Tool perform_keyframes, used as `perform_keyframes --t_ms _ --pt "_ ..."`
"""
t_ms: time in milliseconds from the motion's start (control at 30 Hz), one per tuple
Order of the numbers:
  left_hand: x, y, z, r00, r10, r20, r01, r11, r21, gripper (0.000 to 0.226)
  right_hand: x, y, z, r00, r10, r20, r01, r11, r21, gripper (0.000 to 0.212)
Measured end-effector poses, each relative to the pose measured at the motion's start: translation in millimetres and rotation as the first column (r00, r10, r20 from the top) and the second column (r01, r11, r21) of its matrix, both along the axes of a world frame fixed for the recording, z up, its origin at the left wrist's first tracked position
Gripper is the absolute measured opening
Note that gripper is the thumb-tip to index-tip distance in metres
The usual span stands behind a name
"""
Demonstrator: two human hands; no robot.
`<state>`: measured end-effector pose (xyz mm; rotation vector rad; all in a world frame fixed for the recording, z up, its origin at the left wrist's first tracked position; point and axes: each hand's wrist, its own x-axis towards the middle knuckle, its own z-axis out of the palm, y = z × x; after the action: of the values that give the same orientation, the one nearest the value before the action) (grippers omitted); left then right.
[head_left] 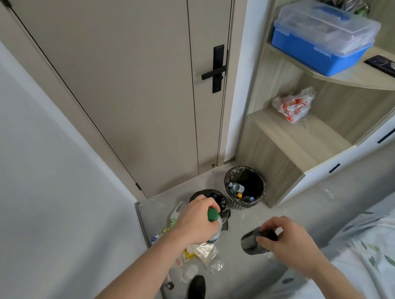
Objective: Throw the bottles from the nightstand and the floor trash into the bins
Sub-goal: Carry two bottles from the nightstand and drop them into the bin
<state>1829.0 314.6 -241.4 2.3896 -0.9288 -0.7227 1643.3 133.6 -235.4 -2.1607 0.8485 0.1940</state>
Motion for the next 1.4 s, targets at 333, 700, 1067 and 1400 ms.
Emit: perform_keyframes --t_ms 333,700,1067,1400 --pt "58.6 -29.2 -10.7 0.999 -0.035 -0.007 0.035 0.999 -0.035 0.016 48.1 -33.2 12.9 0.996 -0.084 0.038 0.085 0.996 -0.036 0.013" --pt "81.3 -111.8 -40.9 0.994 -0.015 -0.111 0.011 0.999 -0.034 0.019 62.1 -130.3 -16.3 0.991 -0.131 -0.023 0.131 0.991 -0.022 0.013" --pt "76.0 -250.3 -98.5 0.93 0.293 -0.221 -0.276 0.955 0.108 0.018 120.6 -285.8 -85.4 0.986 0.133 -0.103 -0.13 0.991 0.034 0.019" --pt "84.9 -307.5 -132.4 0.835 0.453 -0.313 -0.446 0.889 0.097 0.023 172.5 -354.2 -113.3 0.944 0.224 -0.244 -0.206 0.974 0.094 0.017"
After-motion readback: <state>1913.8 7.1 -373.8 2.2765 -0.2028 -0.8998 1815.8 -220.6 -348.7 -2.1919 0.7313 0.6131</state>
